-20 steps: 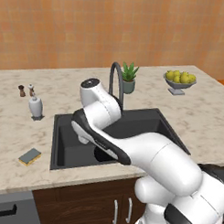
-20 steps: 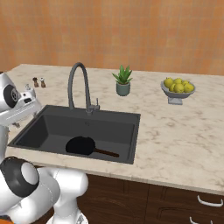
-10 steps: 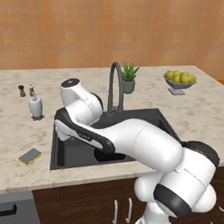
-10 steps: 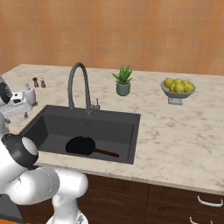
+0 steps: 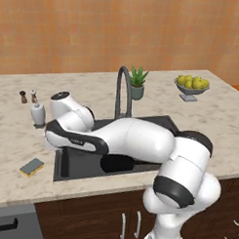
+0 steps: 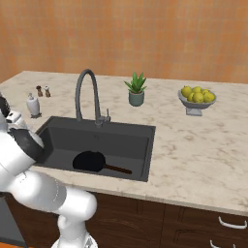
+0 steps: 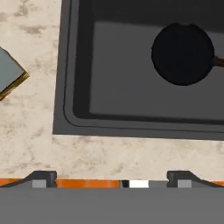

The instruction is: Pick the pan and sponge and place them into the sink. Then turn on the water.

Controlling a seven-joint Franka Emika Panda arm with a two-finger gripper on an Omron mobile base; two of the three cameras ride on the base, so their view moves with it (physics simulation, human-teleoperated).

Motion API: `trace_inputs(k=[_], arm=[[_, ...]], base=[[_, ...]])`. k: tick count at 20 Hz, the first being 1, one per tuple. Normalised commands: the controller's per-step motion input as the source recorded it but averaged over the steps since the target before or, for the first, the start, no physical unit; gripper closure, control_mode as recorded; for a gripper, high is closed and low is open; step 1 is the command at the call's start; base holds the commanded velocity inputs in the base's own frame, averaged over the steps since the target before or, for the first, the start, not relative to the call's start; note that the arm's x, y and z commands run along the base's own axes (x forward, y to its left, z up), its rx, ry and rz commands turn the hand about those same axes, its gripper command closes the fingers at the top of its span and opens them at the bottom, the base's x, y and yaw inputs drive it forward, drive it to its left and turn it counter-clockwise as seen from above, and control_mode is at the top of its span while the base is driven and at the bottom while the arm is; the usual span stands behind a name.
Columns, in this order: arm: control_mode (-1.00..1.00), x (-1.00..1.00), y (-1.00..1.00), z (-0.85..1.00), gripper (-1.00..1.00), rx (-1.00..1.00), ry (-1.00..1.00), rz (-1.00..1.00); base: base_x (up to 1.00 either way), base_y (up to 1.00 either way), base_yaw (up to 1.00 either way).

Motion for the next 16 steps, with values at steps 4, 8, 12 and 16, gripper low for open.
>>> trace_inputs(k=[4,8,12,16], arm=[[-1.00,0.23,0.10,-0.04,-1.00,0.00,0.23,-0.18],[-1.00,0.24,0.16,-0.39,-1.00,0.00,0.07,-0.11],[-1.00,0.12,0.40,-0.31,-1.00,0.00,0.02,-0.18],[-1.00,0.00,0.04,-0.05,-1.00,-0.02,0.06,-0.04]], base=[[0.00,0.00,0.00],[0.00,0.00,0.00],[0.00,0.00,0.00],[0.00,0.00,0.00]])
